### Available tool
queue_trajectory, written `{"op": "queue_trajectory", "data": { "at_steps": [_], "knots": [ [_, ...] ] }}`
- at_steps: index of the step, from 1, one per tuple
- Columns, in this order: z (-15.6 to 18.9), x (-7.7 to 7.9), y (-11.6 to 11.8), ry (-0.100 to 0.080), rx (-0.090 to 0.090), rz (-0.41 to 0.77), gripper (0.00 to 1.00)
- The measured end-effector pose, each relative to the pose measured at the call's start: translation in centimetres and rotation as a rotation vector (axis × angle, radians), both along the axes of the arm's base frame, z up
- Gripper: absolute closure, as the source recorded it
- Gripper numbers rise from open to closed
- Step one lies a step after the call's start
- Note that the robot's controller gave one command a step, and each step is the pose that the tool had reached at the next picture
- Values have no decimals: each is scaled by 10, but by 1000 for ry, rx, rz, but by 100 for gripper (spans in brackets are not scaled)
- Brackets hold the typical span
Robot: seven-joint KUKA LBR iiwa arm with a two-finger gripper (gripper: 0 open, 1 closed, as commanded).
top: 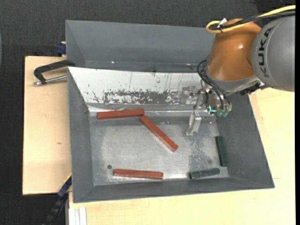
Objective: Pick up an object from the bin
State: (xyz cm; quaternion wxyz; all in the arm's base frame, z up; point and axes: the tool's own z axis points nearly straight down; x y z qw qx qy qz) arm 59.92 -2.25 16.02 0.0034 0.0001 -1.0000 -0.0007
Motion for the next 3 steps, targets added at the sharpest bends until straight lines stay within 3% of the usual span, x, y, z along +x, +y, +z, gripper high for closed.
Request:
{"op": "queue_trajectory", "data": {
  "at_steps": [1,2,3],
  "knots": [
    [5,2,0,-9,0,0,0],
    [-89,-15,-1,-6,-1,-220,100],
    [-89,-15,-1,-7,-1,-220,0]
  ]
}}
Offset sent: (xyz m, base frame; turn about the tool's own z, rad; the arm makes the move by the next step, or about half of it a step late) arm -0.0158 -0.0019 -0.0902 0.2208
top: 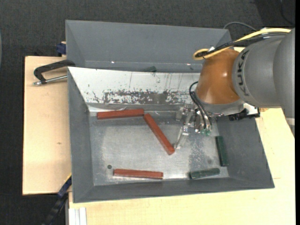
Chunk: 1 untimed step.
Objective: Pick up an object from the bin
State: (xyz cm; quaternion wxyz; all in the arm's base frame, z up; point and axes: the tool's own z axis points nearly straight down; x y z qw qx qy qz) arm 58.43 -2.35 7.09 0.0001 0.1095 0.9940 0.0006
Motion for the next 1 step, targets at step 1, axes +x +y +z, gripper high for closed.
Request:
{"op": "queue_trajectory", "data": {
  "at_steps": [1],
  "knots": [
    [0,0,0,0,0,0,0]
  ]
}}
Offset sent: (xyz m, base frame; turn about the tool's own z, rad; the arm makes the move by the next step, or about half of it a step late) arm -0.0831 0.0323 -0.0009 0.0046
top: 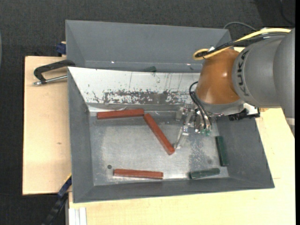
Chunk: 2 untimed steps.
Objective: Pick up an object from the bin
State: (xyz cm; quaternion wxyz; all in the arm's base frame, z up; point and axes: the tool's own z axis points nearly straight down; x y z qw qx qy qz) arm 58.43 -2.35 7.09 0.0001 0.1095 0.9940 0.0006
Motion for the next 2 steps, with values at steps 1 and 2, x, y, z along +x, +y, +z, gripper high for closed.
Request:
{"op": "queue_trajectory", "data": {
  "at_steps": [1,2],
  "knots": [
    [0,-2,1,-2,0,-1,0],
    [-1,-42,1,5,1,-46,0]
  ]
}}
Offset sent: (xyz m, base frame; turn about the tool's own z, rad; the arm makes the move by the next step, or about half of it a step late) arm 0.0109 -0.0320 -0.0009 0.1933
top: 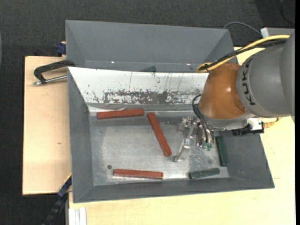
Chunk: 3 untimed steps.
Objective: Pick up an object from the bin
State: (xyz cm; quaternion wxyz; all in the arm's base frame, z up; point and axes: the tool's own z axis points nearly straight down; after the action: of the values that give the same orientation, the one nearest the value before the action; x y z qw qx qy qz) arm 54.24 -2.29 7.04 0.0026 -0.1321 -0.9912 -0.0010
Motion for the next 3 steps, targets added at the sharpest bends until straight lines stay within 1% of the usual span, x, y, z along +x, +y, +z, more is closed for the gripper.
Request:
{"op": "queue_trajectory", "data": {
  "at_steps": [1,2,3],
  "knots": [
    [1,-19,8,-6,-2,-7,0],
    [0,-36,28,-3,-2,65,0],
    [0,-46,52,-4,-2,91,0]
  ]
}}
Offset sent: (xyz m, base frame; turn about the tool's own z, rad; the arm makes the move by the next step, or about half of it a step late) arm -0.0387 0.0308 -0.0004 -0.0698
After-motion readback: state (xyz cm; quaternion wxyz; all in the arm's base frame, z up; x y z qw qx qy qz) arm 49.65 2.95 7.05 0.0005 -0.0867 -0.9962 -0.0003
